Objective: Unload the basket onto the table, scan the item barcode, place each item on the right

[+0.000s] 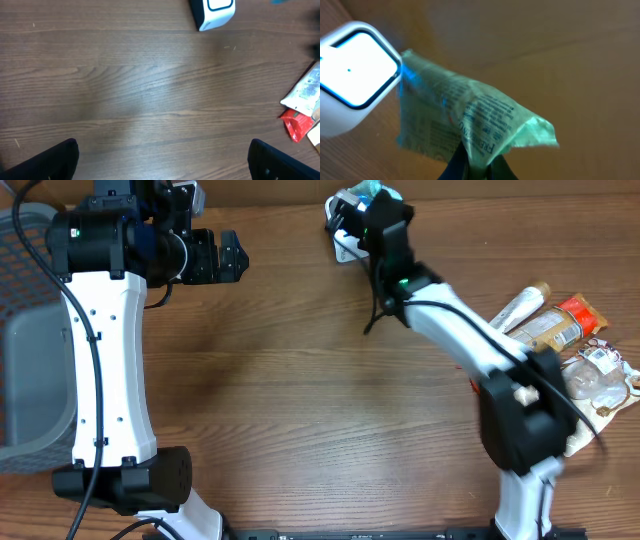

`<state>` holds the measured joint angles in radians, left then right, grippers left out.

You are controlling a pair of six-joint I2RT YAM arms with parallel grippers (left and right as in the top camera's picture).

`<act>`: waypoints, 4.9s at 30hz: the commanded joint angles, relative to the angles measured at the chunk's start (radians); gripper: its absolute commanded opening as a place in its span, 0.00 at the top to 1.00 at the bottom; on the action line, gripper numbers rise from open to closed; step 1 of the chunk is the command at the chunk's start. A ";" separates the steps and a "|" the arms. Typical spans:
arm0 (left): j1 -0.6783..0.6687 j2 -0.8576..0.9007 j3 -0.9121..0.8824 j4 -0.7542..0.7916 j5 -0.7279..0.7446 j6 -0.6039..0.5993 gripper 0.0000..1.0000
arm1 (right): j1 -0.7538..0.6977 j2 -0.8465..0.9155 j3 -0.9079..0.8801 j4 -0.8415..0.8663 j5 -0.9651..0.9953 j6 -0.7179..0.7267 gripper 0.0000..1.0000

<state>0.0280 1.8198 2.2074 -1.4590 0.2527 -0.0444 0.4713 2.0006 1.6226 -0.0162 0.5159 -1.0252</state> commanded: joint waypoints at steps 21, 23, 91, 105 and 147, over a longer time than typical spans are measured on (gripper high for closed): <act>0.004 0.003 0.003 0.001 -0.001 0.023 0.00 | -0.750 -0.425 -0.211 -1.052 -0.693 1.186 0.96; 0.004 0.003 0.003 0.001 -0.001 0.023 0.01 | -0.815 -0.420 -0.280 -0.994 -0.752 1.186 0.96; 0.004 0.003 0.003 0.001 -0.001 0.023 0.00 | -0.539 -1.752 -1.272 -0.213 -0.687 1.152 0.00; 0.004 0.003 0.003 0.000 -0.001 0.023 0.00 | -0.536 -1.982 -1.615 -0.031 -0.600 1.151 0.00; -0.010 -0.023 -0.003 0.001 -0.001 0.023 0.00 | -0.534 -1.998 -1.614 -0.061 -0.587 1.152 0.00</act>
<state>0.0280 1.8198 2.2074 -1.4590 0.2501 -0.0441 -0.0692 0.0154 0.0185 -0.0795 -0.0849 0.1299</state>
